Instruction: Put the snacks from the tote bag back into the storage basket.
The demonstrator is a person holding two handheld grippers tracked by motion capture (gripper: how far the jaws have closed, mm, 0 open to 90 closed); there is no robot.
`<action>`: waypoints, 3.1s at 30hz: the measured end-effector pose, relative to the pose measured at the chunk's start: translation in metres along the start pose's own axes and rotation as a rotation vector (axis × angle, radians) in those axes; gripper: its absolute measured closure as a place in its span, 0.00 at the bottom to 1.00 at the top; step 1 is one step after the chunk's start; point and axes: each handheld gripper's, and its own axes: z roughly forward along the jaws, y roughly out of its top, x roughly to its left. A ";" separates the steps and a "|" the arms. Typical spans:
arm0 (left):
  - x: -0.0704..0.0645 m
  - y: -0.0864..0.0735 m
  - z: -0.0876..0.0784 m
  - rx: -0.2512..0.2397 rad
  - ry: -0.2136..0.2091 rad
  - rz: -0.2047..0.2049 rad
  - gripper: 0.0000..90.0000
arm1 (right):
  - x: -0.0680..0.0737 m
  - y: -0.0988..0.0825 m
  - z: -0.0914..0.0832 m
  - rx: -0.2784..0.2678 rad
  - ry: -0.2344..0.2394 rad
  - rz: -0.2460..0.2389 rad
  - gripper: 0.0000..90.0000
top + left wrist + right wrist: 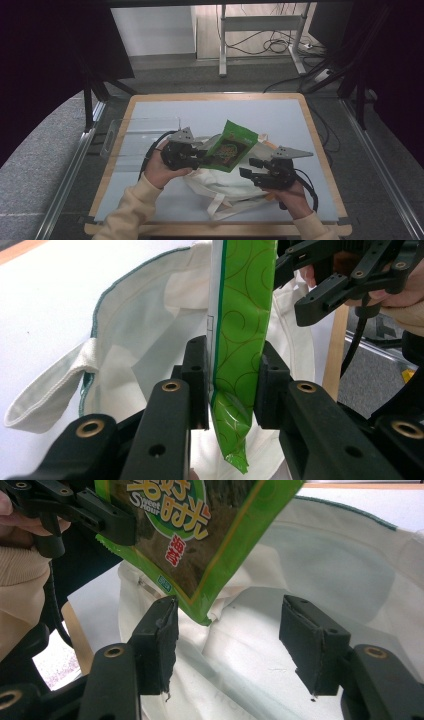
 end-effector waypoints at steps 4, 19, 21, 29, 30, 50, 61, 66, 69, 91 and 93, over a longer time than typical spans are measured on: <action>0.000 0.000 -0.001 -0.008 -0.005 -0.003 0.80 | 0.001 0.000 0.002 -0.007 0.007 0.000 0.44; -0.001 0.000 -0.003 -0.028 -0.046 -0.005 0.80 | 0.006 0.007 0.027 -0.025 0.091 -0.021 0.44; -0.002 0.000 -0.003 -0.027 -0.049 -0.002 0.80 | 0.006 0.008 0.030 -0.035 0.106 -0.025 0.44; -0.002 0.000 0.000 -0.026 -0.060 -0.004 0.80 | 0.004 0.011 0.041 -0.060 0.175 -0.031 0.50; -0.001 -0.001 0.000 -0.025 -0.060 -0.005 0.80 | 0.004 0.011 0.042 -0.059 0.171 -0.033 0.50; 0.007 -0.008 0.011 0.007 0.024 0.013 0.54 | 0.005 0.014 0.030 -0.039 0.181 -0.114 0.80; 0.008 -0.009 0.001 -0.021 0.052 0.007 0.42 | 0.003 0.018 0.015 0.005 0.105 -0.149 0.80; 0.008 -0.008 -0.001 -0.019 0.059 0.016 0.41 | 0.002 0.018 0.011 0.050 0.072 -0.171 0.80; 0.008 -0.008 -0.002 -0.018 0.062 0.021 0.41 | 0.001 0.017 0.009 0.080 0.055 -0.188 0.80; 0.006 0.007 -0.011 -0.016 0.083 0.048 0.39 | -0.007 0.021 -0.002 0.176 0.021 -0.204 0.80; 0.004 0.011 -0.011 -0.012 0.088 0.061 0.39 | -0.007 0.022 -0.001 0.188 0.019 -0.205 0.80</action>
